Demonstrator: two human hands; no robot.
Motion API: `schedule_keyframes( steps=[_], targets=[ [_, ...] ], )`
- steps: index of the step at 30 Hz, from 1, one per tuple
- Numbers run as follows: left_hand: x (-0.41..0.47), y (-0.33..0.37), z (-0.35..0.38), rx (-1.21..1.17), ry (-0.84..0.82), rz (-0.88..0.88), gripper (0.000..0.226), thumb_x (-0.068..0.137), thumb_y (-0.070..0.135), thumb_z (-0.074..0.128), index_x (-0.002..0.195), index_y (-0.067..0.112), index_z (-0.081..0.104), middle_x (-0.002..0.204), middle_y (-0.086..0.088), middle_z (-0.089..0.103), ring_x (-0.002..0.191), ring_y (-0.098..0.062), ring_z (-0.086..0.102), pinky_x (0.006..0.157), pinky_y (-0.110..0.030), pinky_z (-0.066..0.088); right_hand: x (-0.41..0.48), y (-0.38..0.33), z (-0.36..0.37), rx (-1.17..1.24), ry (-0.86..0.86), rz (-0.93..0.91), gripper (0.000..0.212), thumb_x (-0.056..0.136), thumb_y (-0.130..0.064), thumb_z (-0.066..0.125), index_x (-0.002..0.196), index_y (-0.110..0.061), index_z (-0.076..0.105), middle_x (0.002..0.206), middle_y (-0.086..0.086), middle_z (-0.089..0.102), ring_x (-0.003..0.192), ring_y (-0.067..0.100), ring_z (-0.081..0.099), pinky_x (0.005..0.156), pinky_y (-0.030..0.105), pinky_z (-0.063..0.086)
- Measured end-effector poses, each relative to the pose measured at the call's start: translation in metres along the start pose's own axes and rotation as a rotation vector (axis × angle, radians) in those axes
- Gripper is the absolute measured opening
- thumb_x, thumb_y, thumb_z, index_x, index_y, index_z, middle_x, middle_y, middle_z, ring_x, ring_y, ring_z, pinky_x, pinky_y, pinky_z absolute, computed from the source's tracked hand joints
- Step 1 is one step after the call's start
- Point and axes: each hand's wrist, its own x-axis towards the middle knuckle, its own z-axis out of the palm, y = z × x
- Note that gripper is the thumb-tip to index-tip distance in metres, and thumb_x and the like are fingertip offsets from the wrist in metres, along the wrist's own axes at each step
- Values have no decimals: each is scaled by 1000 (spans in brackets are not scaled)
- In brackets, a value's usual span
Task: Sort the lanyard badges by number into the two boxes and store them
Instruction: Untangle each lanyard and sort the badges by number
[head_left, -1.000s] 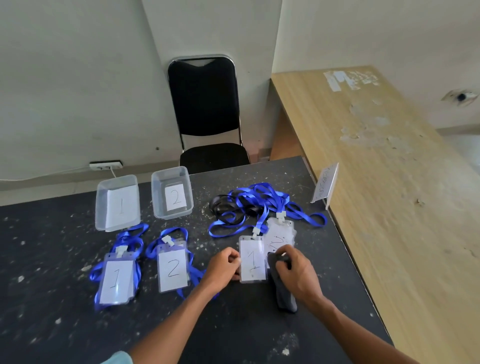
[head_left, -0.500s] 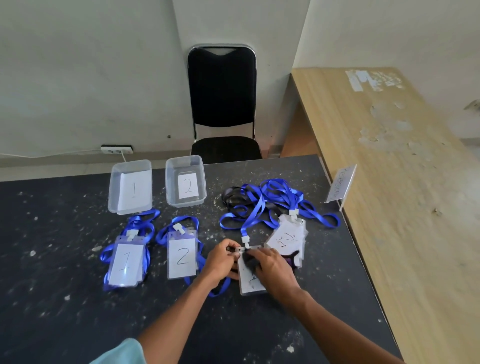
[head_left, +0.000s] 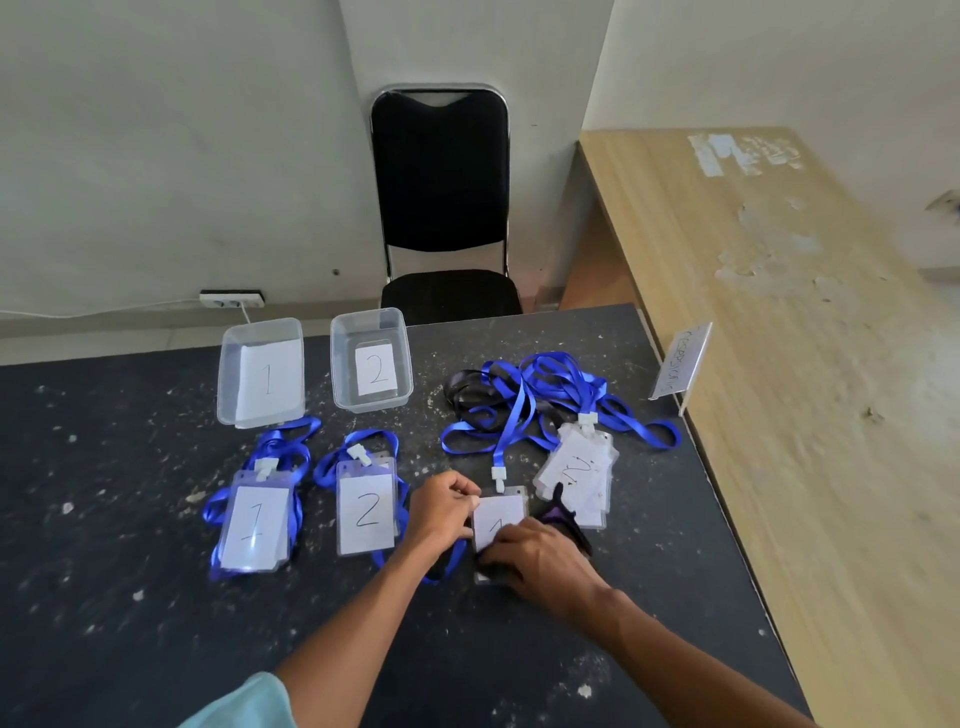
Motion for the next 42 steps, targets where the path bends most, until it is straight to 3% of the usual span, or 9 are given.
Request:
schedule_keyframes(
  steps=[2, 7, 12, 14, 16, 21, 26, 31, 42],
  targets=[
    [-1, -1, -1, 7, 3, 21, 8, 90, 2, 66, 90, 9, 69, 91, -7, 70, 84, -17, 69, 56, -28, 61, -5, 3, -9, 20, -45, 1, 30, 88, -31, 53, 114, -36, 67, 109, -12, 64, 100, 15, 57, 84, 33, 52],
    [3, -1, -6, -18, 9, 49, 9, 90, -2, 64, 94, 5, 69, 91, -12, 69, 82, -19, 69, 59, -26, 61, 8, 13, -18, 144, 229, 278, 32, 96, -29, 47, 123, -32, 64, 115, -7, 62, 102, 20, 56, 86, 37, 51],
    [7, 0, -4, -51, 38, 46, 9, 89, -3, 65, 92, 3, 70, 85, -17, 69, 73, -18, 67, 57, -28, 61, -3, -1, 7, -50, 84, 57, 23, 91, -27, 55, 110, -35, 66, 100, -9, 61, 87, 20, 54, 74, 35, 53],
    [7, -1, -4, -56, 31, 39, 9, 89, -3, 65, 93, 2, 71, 84, -14, 69, 74, -19, 67, 56, -27, 61, -12, 5, 4, -43, -30, -2, 30, 86, -26, 58, 113, -37, 65, 104, -9, 61, 94, 19, 56, 76, 33, 53],
    [7, -2, -5, -58, 19, 38, 10, 89, -3, 65, 95, 2, 71, 87, -14, 69, 76, -19, 68, 55, -24, 59, -15, 6, -8, 21, -68, 49, 34, 87, -24, 55, 117, -36, 64, 111, -10, 59, 105, 16, 54, 83, 34, 52],
    [9, -3, -7, -88, -3, 40, 11, 92, -1, 63, 95, 3, 72, 92, -11, 73, 79, -17, 72, 57, -25, 60, 19, 2, -14, 167, 294, 405, 40, 93, -15, 50, 131, -25, 59, 118, -2, 58, 108, 22, 56, 93, 33, 49],
    [12, -6, -10, -105, -45, 27, 12, 94, 0, 61, 96, 4, 72, 94, -11, 74, 84, -19, 72, 64, -31, 62, 34, -19, -1, 172, 227, 288, 30, 99, -28, 47, 124, -34, 61, 110, -3, 60, 103, 25, 57, 86, 35, 50],
    [15, -5, -12, -123, -65, -3, 17, 96, -1, 55, 97, 7, 71, 95, -15, 73, 82, -22, 72, 67, -33, 62, 50, -25, -4, 216, 293, 328, 34, 93, -17, 52, 122, -28, 65, 101, 0, 58, 97, 23, 57, 83, 34, 49],
    [17, -5, -8, -98, -34, -7, 13, 96, 2, 59, 93, 7, 70, 93, -10, 73, 81, -18, 73, 65, -32, 63, 34, -4, -16, 57, 221, 592, 32, 95, -7, 44, 120, -19, 60, 121, 1, 51, 106, 27, 51, 83, 38, 51]
  ],
)
